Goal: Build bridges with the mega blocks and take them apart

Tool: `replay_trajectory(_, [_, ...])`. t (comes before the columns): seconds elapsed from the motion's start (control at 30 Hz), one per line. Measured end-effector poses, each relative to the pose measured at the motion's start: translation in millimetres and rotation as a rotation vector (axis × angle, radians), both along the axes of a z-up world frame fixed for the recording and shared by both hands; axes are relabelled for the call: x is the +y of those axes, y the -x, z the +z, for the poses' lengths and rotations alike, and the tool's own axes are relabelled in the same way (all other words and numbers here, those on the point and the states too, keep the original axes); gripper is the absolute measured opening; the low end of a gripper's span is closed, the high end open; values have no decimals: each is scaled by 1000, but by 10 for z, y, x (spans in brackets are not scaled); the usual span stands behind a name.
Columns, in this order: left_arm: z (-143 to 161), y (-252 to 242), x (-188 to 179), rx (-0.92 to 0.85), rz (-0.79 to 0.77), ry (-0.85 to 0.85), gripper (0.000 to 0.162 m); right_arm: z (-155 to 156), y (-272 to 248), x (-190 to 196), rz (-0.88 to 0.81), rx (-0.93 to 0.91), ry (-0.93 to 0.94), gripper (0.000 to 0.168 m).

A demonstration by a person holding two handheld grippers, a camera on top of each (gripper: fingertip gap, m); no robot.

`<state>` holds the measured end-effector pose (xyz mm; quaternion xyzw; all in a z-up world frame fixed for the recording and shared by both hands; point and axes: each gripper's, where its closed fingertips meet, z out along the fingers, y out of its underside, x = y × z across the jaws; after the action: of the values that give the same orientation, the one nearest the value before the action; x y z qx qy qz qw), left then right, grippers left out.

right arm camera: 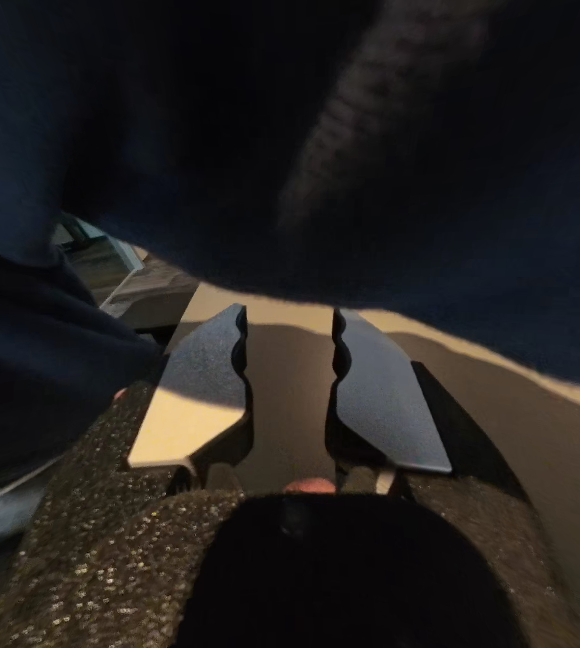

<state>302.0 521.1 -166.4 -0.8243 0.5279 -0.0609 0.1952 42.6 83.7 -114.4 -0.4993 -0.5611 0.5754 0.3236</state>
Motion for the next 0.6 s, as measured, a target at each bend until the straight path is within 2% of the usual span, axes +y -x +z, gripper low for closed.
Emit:
replay_trajectory(0.03, [-44,-16,6,-6,4,11,84,-12,3,12,-1,-3,7,47])
replay_trajectory(0.17, [58,-66,49,-92,1,-46,92,-21,3,15,3,-5,11,47])
replay_trajectory(0.33, [558,59,-175,-225,-56,-179,92,-30,5,20,5,-9,13,47])
replay_trajectory(0.5, [1142,631,-817,-347,-118,-339,88,-27,3,40,-2,-5,21,47])
replay_trajectory(0.6, [1363,1226,-1311,-477,-68,-435,80,-36,6,38,-3,-10,18,47])
